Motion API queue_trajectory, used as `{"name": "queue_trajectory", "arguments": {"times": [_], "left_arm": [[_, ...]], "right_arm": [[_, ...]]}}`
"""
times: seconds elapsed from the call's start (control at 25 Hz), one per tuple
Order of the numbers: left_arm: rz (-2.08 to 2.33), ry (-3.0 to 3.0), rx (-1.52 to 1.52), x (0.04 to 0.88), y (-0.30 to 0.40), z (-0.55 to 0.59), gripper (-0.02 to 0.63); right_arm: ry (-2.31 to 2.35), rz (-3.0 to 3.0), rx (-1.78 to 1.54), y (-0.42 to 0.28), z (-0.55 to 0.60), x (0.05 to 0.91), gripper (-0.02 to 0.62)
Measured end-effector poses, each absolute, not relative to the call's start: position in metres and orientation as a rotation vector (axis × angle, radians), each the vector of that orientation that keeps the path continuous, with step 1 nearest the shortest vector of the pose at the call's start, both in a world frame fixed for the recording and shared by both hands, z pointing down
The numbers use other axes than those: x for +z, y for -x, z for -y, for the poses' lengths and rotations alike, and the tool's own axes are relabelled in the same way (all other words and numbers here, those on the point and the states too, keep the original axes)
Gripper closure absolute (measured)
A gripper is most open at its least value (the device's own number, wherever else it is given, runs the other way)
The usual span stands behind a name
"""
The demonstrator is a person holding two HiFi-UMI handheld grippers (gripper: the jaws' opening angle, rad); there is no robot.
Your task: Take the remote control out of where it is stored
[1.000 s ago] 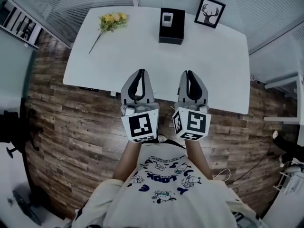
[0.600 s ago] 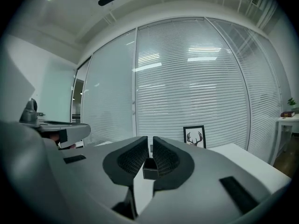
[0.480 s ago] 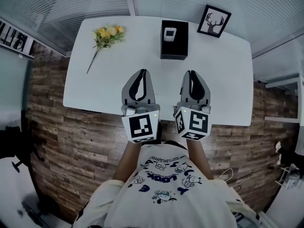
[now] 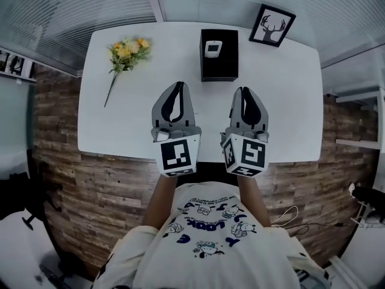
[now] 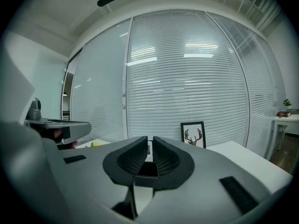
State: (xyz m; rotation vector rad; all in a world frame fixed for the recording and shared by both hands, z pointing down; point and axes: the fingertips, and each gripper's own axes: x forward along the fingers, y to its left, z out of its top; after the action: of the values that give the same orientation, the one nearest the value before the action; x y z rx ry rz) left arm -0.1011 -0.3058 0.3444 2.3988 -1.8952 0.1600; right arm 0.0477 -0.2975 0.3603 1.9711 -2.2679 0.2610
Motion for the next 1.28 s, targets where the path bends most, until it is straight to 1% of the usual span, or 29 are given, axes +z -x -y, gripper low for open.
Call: {"name": "queue_trajectory", "arguments": {"times": [0.44, 0.64, 1.12, 1.16, 1.24, 1.28], "left_arm": [[1.781, -2.371, 0.162, 0.373, 0.089, 0.351, 0.583], [1.772, -2.404, 0.209, 0.379, 0.076, 0.376, 0.583], [1.577, -2.481, 0.229, 0.405, 0.054, 0.431, 0.581], [1.549, -2.494, 0.233, 0.408, 0.052, 0.434, 0.573], [1.503, -2.523, 0.248, 0.412, 0.046, 0.44, 0.507], [1.486, -2.535, 0.257, 0.414, 0.044, 0.444, 0.497]], "right_arm": [[-1.925, 2.249, 0.312, -0.055, 0.336, 0.384, 0.543], [-1.89, 2.245, 0.319, -0.059, 0.361, 0.397, 0.543], [-1.846, 2.24, 0.355, -0.063, 0.398, 0.417, 0.543], [-1.844, 2.241, 0.356, -0.063, 0.4, 0.418, 0.543], [-1.836, 2.239, 0.36, -0.063, 0.405, 0.421, 0.543], [-1.832, 2.238, 0.363, -0.063, 0.407, 0.423, 0.543]]}}
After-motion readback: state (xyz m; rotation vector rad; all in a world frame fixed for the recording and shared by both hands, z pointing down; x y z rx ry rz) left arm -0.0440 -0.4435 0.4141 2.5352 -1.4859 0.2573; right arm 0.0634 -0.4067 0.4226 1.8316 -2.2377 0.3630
